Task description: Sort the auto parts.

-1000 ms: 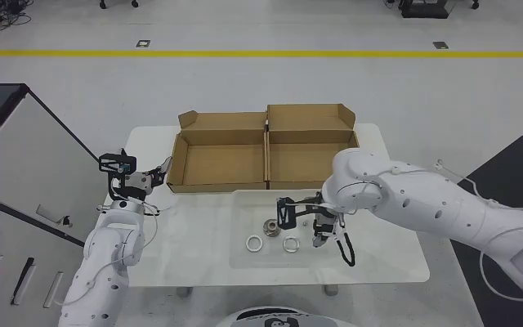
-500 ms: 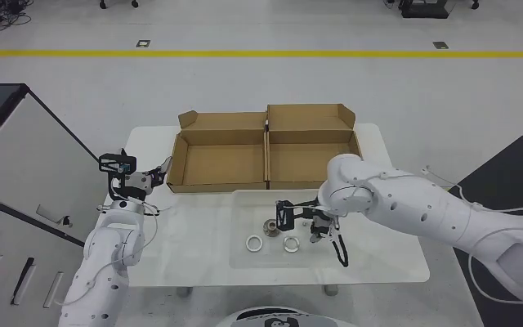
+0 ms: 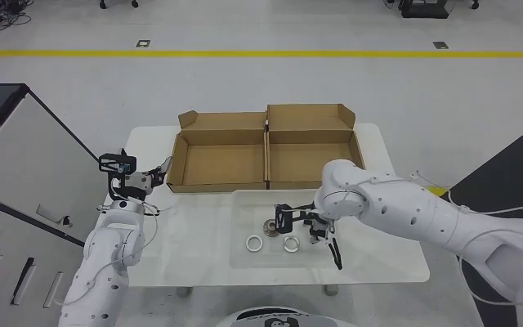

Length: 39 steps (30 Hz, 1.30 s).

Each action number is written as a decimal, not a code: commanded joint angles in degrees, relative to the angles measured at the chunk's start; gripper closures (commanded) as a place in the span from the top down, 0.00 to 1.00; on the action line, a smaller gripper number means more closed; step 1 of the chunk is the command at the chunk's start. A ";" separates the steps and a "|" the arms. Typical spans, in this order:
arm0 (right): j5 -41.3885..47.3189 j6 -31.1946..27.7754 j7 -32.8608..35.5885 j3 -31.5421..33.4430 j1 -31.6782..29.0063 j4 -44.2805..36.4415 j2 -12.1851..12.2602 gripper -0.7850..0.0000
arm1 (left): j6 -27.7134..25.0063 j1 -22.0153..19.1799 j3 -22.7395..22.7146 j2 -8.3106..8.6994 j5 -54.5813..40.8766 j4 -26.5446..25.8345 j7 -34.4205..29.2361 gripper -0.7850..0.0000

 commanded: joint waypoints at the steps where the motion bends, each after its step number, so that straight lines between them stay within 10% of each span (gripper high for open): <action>1: -0.07 0.28 0.28 0.00 -0.24 0.09 -0.15 0.47 | 0.00 0.00 0.00 0.00 0.00 0.00 0.00 1.00; 39: -2.12 1.80 1.81 0.00 -3.33 1.89 -1.11 0.44 | 0.00 0.00 0.00 0.00 0.00 0.00 0.00 1.00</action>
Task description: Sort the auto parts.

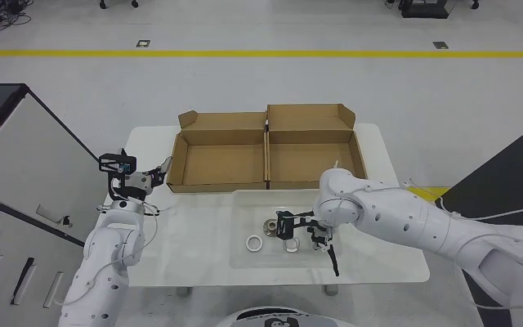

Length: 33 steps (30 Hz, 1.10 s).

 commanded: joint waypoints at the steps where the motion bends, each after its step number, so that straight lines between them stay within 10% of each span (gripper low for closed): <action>1: -0.02 -0.17 -0.17 0.00 -0.02 0.29 -0.16 0.44 | 0.00 0.00 0.00 0.00 0.00 0.00 0.00 1.00; 33: -1.78 0.00 0.00 0.00 -0.82 4.34 -2.55 0.23 | 0.00 0.00 0.00 0.00 0.00 0.00 0.00 1.00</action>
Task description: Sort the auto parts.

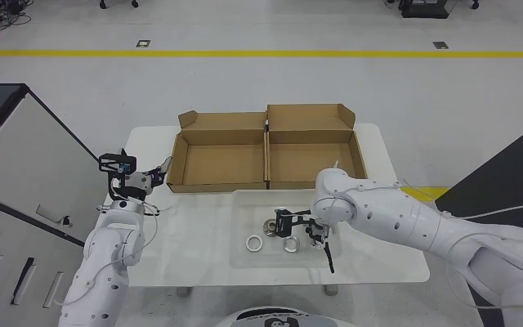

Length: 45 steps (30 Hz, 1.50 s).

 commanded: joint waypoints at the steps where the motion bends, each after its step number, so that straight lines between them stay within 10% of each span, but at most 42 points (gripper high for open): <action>1: -0.18 0.30 0.30 0.00 -0.09 0.16 -0.11 0.15 | 0.00 0.00 0.00 0.00 0.00 0.00 0.00 1.00; 3: -0.41 0.55 0.56 0.00 -0.19 0.26 -0.25 0.00 | 0.00 0.00 0.00 0.00 0.00 0.00 0.00 1.00; 13: 5.08 0.88 0.87 0.00 3.29 -4.42 0.59 0.00 | 0.00 0.00 0.00 0.00 0.00 0.00 0.00 1.00; 28: 24.06 -1.31 -1.34 1.76 14.70 -16.66 8.39 0.00 | 0.00 0.00 0.00 0.00 0.00 0.00 0.00 1.00; 45: 29.58 -2.56 -7.07 6.20 13.92 -11.20 9.99 0.00 | 0.00 0.00 0.00 0.00 0.00 0.00 0.00 1.00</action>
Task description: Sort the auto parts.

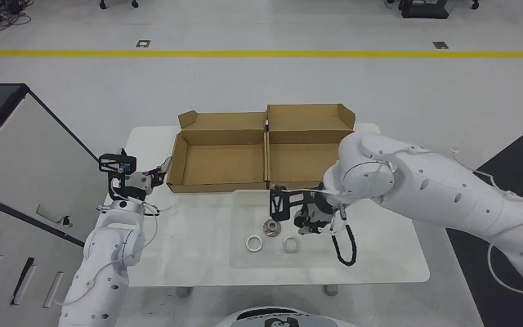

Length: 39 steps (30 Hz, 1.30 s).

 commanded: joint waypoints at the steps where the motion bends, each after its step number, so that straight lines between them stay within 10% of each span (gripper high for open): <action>1: 4.89 -1.81 -2.47 3.04 -0.21 3.06 1.08 0.00 | 0.00 0.00 0.00 0.00 0.00 0.00 0.00 1.00; 16: 38.27 -18.16 -13.88 18.67 -6.80 13.52 8.21 0.00 | 0.00 0.00 0.00 0.00 0.00 0.00 0.00 1.00; 39: 69.21 -25.13 -20.82 27.89 -7.46 3.13 4.10 0.00 | 0.00 0.00 0.00 0.00 0.00 0.00 0.00 1.00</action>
